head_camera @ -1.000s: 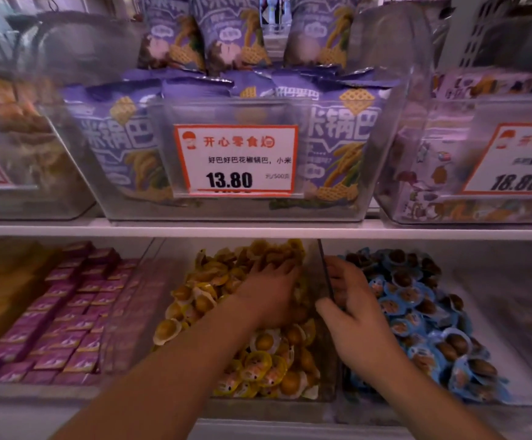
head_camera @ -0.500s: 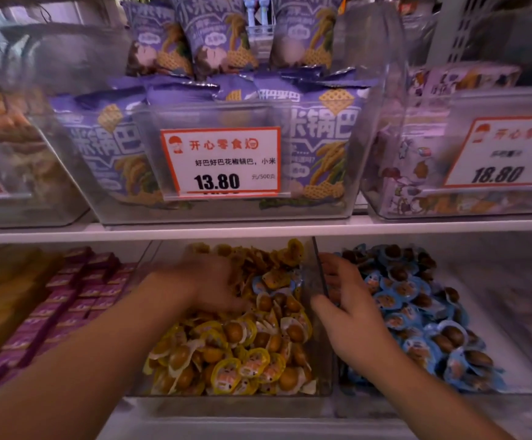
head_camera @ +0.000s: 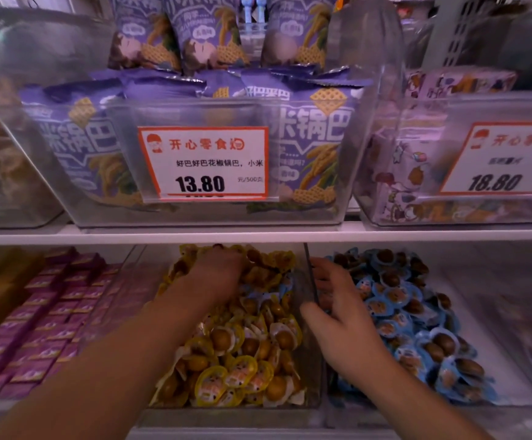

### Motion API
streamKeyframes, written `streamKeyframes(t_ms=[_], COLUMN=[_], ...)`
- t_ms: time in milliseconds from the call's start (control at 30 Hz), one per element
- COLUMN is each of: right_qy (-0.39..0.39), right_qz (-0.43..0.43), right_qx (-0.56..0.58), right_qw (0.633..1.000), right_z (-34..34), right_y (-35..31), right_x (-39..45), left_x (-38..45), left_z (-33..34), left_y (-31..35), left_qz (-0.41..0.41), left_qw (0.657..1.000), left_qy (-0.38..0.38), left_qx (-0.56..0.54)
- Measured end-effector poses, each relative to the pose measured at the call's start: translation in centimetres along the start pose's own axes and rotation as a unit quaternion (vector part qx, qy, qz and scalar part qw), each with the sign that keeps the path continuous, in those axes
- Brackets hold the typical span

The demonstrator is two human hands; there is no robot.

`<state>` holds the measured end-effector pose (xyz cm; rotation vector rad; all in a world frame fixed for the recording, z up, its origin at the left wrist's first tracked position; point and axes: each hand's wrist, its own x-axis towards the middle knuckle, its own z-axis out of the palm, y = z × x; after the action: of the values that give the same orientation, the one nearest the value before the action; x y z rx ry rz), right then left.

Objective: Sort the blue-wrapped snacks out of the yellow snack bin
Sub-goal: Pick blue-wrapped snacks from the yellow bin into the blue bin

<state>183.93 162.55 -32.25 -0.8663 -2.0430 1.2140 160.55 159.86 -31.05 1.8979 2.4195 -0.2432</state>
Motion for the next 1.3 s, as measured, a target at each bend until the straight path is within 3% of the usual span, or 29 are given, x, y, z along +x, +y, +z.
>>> streamKeyframes(t_ms=[133,233,367,433,500,633,733,833,900,1167,1300], right_qy=[0.003,0.01,0.017,0.017,0.013,0.007,0.012,0.02,0.02,0.023,0.021], right_qz=[0.002,0.007,0.008,0.007,0.005,-0.003,-0.017,-0.017,-0.013,-0.009,-0.004], right_qx=[-0.005,-0.005,0.001,0.003,0.004,0.008,0.002,-0.007,-0.005,-0.003,-0.004], right_qw=[1.0,1.0,1.0,1.0,1.0,1.0,1.0,1.0,1.0,1.0,1.0], right_z=[0.1,0.2,0.3,0.3,0.3,0.2,0.1,0.1,0.1,0.3,0.3], right_y=[0.0,0.0,-0.1,0.0,0.0,-0.1,-0.2,-0.1,0.0,-0.2,-0.4], right_x=[0.0,0.1,0.1,0.1,0.1,0.1,0.1,0.1,0.2,0.2,0.1], left_x=[-1.6,-1.8,-1.5,-0.8,-0.2,1.2,2.2,2.4,2.3,2.8,3.2], left_z=[-1.3,-1.5,-1.4,0.0,2.0,3.7,2.8,2.4,2.7,3.6,2.9], left_y=[-1.7,-1.3,1.7,3.0,3.9,3.6,2.4,2.6,3.1,5.6,6.2], left_qz=[-0.053,-0.077,-0.035,-0.001,0.04,0.051,0.036,0.076,0.094,0.06,0.026], left_qw=[0.976,0.971,0.935,0.949,0.98,0.997,0.995,0.973,0.966,0.993,0.994], left_qy=[0.013,0.079,0.108,0.122,0.123,0.046,-0.042,-0.118,-0.113,-0.002,-0.059], left_qx=[-0.212,-0.212,-0.336,-0.29,-0.153,-0.02,-0.081,-0.181,-0.212,-0.102,-0.083])
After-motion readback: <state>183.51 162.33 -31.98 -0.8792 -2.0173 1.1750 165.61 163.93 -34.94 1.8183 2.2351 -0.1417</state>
